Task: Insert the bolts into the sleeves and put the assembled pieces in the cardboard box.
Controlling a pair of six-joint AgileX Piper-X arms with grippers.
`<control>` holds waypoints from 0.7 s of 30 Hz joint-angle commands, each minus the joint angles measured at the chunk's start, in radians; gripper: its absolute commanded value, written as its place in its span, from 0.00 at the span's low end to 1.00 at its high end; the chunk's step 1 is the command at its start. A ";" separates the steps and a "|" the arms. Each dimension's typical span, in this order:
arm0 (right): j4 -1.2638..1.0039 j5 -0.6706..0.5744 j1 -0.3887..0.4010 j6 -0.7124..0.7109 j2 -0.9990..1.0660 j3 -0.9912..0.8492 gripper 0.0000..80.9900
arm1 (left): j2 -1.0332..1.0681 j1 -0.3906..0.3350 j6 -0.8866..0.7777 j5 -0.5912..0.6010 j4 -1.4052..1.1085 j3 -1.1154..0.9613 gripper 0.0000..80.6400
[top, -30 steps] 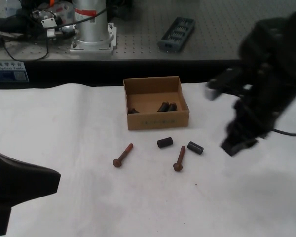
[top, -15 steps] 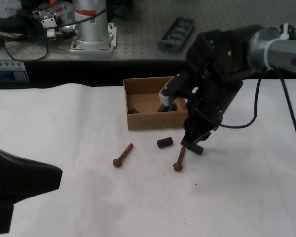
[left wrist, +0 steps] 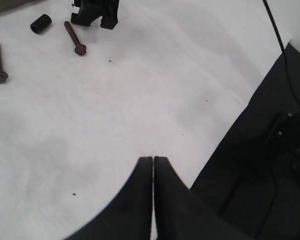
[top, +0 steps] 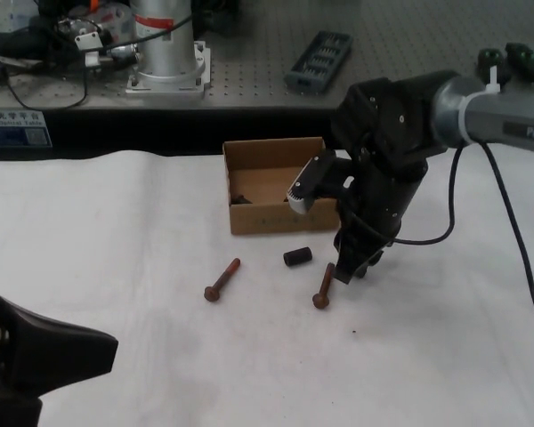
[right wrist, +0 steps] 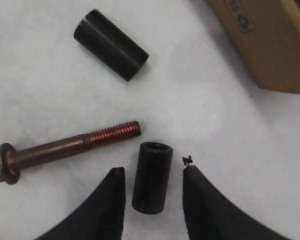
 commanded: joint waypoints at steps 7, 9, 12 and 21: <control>-0.004 0.001 -0.011 -0.008 0.028 -0.012 0.36 | 0.039 0.001 -0.013 0.000 -0.052 -0.001 0.01; -0.004 0.001 -0.011 -0.008 0.035 -0.012 0.36 | 0.045 0.001 -0.013 0.000 -0.052 -0.001 0.01; -0.004 0.001 -0.011 -0.008 0.044 -0.012 0.36 | 0.047 0.001 -0.013 0.000 -0.052 -0.001 0.01; -0.004 0.001 -0.013 -0.008 0.055 -0.012 0.05 | 0.047 0.001 -0.013 0.000 -0.052 -0.001 0.01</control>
